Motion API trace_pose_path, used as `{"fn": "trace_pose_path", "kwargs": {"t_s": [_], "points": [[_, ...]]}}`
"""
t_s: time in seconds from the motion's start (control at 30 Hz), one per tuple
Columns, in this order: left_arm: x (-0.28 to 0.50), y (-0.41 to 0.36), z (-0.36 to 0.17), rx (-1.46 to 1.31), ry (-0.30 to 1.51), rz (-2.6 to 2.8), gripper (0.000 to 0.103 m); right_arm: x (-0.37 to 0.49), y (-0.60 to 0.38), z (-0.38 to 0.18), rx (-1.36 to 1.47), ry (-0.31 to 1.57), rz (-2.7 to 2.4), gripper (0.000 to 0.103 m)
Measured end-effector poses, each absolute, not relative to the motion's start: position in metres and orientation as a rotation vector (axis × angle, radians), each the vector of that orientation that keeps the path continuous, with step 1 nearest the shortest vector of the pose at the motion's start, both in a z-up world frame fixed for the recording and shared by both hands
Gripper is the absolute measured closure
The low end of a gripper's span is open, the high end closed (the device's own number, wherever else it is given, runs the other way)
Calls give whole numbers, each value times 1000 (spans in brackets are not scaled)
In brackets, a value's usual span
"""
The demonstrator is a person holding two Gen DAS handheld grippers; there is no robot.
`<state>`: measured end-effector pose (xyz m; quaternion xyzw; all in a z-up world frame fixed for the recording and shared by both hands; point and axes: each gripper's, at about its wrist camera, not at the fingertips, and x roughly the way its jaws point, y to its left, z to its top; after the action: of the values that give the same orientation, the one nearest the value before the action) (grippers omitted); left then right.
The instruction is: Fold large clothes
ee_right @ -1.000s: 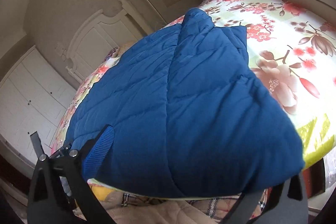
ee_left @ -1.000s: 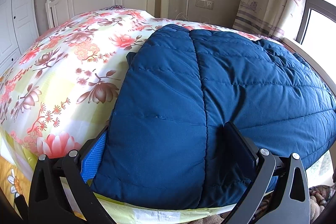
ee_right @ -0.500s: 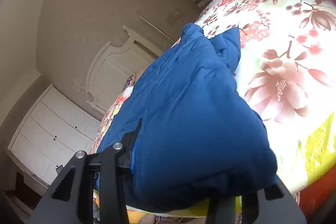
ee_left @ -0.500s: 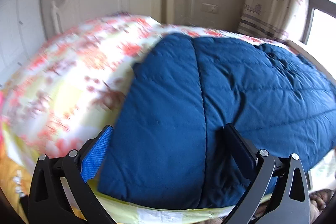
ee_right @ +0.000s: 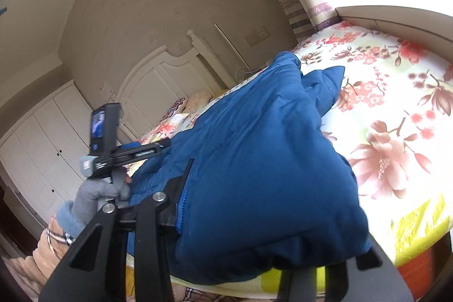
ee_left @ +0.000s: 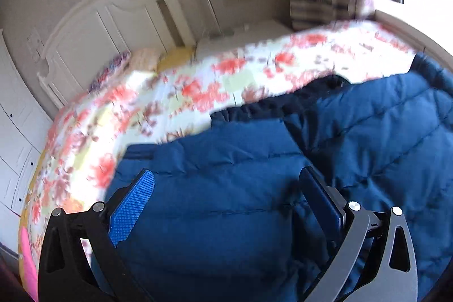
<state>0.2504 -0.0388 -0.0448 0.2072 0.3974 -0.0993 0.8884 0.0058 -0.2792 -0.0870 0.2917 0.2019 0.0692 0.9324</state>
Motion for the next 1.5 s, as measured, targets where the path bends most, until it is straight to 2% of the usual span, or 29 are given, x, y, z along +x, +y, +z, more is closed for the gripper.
{"fn": "trace_pose_path", "kwargs": {"t_s": [0.1,0.2,0.27,0.37,0.43,0.57,0.7,0.73,0.8,0.83,0.9,1.07,1.27,1.4,1.5], "points": [[248,-33,-61,431,823,-247,7,11,-270,-69,527,401,140,64],[217,-2,-30,334,684,-239,11,15,-254,-46,441,379,143,64],[188,19,-18,277,671,-316,11,21,-240,-29,392,361,155,64],[150,23,-42,332,768,-502,11,38,-208,2,309,314,205,64],[119,36,-59,411,723,-501,11,51,-179,18,250,299,262,64],[99,128,-27,155,659,-466,10,72,-94,41,17,268,342,64],[103,234,14,-9,538,-190,10,99,15,27,-319,336,401,62],[103,254,22,-33,517,-146,10,110,52,10,-451,396,408,59],[99,285,39,-65,476,-76,10,129,115,-46,-714,558,438,47],[97,292,45,-67,461,-62,10,128,136,-75,-846,566,423,34],[98,295,50,-57,455,-68,10,114,161,-110,-1062,437,309,33],[128,263,61,41,479,-203,8,113,150,-105,-989,428,329,35],[216,152,84,188,564,-473,6,104,156,-108,-1012,402,316,34],[274,91,52,325,664,-463,6,99,155,-110,-1016,376,316,34],[311,83,-8,359,787,-378,4,90,150,-109,-1016,379,373,34]]}}
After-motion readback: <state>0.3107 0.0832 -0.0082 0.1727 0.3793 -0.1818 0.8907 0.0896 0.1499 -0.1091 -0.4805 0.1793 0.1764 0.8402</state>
